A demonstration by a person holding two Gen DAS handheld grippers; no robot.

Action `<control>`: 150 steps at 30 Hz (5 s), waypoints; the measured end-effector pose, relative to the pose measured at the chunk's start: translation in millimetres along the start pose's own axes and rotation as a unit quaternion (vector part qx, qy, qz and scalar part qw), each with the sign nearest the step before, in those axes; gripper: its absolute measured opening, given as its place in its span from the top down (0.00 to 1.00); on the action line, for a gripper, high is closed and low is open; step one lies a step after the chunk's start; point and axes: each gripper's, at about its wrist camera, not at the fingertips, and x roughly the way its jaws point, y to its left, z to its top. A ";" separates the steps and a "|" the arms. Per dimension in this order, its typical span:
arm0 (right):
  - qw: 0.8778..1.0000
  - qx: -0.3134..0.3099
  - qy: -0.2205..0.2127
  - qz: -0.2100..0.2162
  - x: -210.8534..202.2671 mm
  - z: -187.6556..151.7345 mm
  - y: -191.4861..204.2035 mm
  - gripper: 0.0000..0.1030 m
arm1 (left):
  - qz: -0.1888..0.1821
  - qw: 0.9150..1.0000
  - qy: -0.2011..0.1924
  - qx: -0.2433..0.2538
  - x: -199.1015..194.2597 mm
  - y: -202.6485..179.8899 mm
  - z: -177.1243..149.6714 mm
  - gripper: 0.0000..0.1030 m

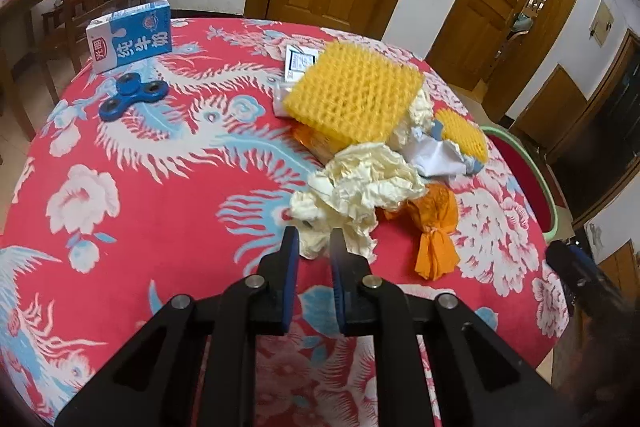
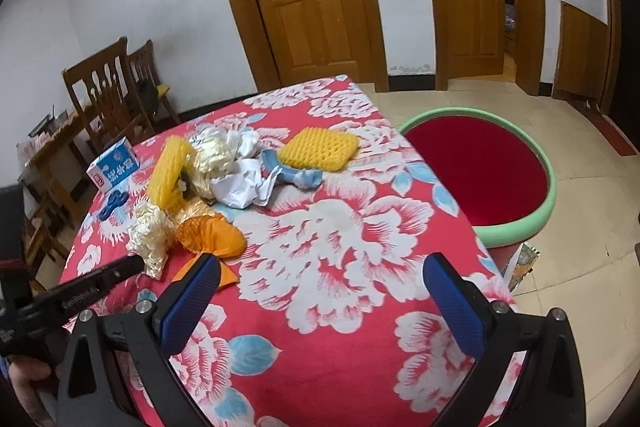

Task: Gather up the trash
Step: 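Reach the right gripper to the orange plastic bag and grasp it, then carry the orange bag with the right gripper while the left gripper grasps crumpled paper, then open both grippers over the red bucket, dropping bag and paper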

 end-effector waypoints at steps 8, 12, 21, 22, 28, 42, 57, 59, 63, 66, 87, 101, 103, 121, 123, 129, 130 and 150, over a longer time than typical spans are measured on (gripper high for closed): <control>0.999 -0.027 0.016 0.008 21.0 6.5 27.1 0.00 | 0.027 1.000 -0.012 0.002 -14.3 17.8 14.0 0.78; 0.999 -0.046 0.023 0.013 29.5 6.9 44.9 0.04 | 0.049 0.999 -0.009 -0.009 -16.0 32.4 14.2 0.72; 0.996 -0.065 0.058 0.014 57.2 1.0 72.4 0.36 | 0.041 0.999 -0.011 0.002 -17.9 48.8 21.1 0.68; 0.996 -0.061 0.063 0.016 60.3 0.5 73.1 0.38 | 0.038 0.999 -0.009 0.006 -16.9 48.7 22.0 0.68; 0.996 -0.043 0.077 0.016 70.3 -2.6 78.7 0.53 | -0.003 0.999 0.017 0.032 -6.6 42.1 28.0 0.68; 0.997 -0.037 0.056 0.036 46.4 0.7 64.8 0.86 | -0.044 0.996 0.031 0.073 2.2 11.8 27.1 0.56; 0.997 -0.014 0.042 0.061 29.5 5.0 32.9 0.86 | -0.017 0.995 0.062 0.082 32.3 -12.2 19.6 0.48; 0.997 -0.012 0.040 0.065 27.7 4.8 29.8 0.86 | -0.011 0.995 0.063 0.077 35.3 -14.3 17.4 0.48; 0.997 -0.009 0.036 0.073 22.3 4.5 22.9 0.86 | -0.013 0.996 0.058 0.069 35.6 -17.6 15.5 0.69; 0.997 -0.005 0.028 0.077 16.0 4.8 16.5 0.86 | -0.017 0.997 0.055 0.059 32.1 -17.7 14.3 0.84; 0.996 0.024 -0.040 0.072 -28.4 25.1 -36.6 0.86 | -0.027 0.993 -0.015 0.109 -15.3 -85.3 29.8 0.86; 0.996 0.068 -0.057 0.025 -18.6 53.2 -105.0 0.86 | -0.053 0.983 -0.012 0.174 23.6 -162.4 59.1 0.86; 0.995 0.074 -0.057 0.018 -13.9 57.5 -116.0 0.86 | -0.058 0.982 -0.011 0.182 34.8 -176.4 65.1 0.86; 0.991 0.131 -0.020 -0.017 47.9 68.6 -189.3 0.86 | -0.100 0.965 0.050 0.236 139.1 -264.5 75.4 0.86; 0.991 0.135 -0.016 -0.019 50.8 66.7 -192.7 0.86 | -0.104 0.964 0.057 0.238 147.5 -270.2 74.0 0.86; 0.989 0.146 -0.014 -0.028 52.4 62.4 -200.8 0.83 | -0.109 0.961 0.070 0.243 161.8 -280.0 71.9 0.85; 0.989 0.144 -0.015 -0.033 51.4 62.1 -201.1 0.83 | -0.109 0.961 0.072 0.242 162.8 -280.7 71.4 0.81; 0.987 0.153 -0.028 -0.032 24.8 56.3 -197.4 0.52 | -0.104 0.970 0.046 0.213 129.6 -264.2 78.0 0.53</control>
